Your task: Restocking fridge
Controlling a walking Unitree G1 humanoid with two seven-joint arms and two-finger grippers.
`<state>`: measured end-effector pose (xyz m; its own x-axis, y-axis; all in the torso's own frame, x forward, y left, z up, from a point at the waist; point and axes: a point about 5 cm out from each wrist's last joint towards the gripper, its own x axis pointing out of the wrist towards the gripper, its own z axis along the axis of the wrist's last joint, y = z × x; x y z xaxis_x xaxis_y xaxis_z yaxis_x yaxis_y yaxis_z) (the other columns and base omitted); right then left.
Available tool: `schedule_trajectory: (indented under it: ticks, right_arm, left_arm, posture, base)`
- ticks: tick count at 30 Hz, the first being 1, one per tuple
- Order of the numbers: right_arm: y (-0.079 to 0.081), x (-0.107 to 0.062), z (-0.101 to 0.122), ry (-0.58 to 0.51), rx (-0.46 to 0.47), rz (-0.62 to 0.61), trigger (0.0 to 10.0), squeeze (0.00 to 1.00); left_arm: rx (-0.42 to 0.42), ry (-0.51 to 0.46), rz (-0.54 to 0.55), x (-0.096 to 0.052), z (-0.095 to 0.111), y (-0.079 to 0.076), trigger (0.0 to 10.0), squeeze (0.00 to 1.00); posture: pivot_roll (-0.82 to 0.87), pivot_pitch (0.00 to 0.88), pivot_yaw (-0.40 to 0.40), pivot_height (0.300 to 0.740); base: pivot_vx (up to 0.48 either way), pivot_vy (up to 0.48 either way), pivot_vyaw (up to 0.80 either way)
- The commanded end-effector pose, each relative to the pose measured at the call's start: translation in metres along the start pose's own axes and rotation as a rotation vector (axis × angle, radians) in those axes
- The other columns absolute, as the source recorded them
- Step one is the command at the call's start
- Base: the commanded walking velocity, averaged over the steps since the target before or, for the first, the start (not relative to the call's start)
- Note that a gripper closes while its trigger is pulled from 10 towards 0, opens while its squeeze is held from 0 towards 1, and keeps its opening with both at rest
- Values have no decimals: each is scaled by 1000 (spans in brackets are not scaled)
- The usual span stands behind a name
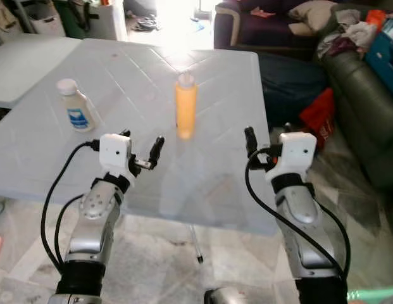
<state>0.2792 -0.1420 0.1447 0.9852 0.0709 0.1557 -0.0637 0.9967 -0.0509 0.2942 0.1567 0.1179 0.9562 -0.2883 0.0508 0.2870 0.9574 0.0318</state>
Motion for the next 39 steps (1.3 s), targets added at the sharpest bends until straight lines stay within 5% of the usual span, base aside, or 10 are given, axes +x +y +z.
schedule_trajectory:
  ticks: [1,10,28,39]
  right_arm:
    - [2,2,3,-12,8,0,10000,0]
    - [6,1,2,-8,14,10,10000,0]
    - [9,-2,-1,2,20,15,10000,0]
    - [14,23,1,4,11,161,10000,0]
  left_arm:
    - [7,-1,2,1,1,1,10000,0]
    - [-7,-21,-8,0,4,0,10000,0]
    - [-29,-37,-46,-4,8,1,10000,0]
    - [-11,-29,-45,-3,8,2,10000,0]
  posture:
    - [-67,0,-17,740]
    - [-63,0,-16,740]
    - [-63,3,-11,740]
    - [-53,10,-6,740]
  base:
    - [431,0,0]
    - [398,64,0]
    - [0,0,0]
    - [0,0,0]
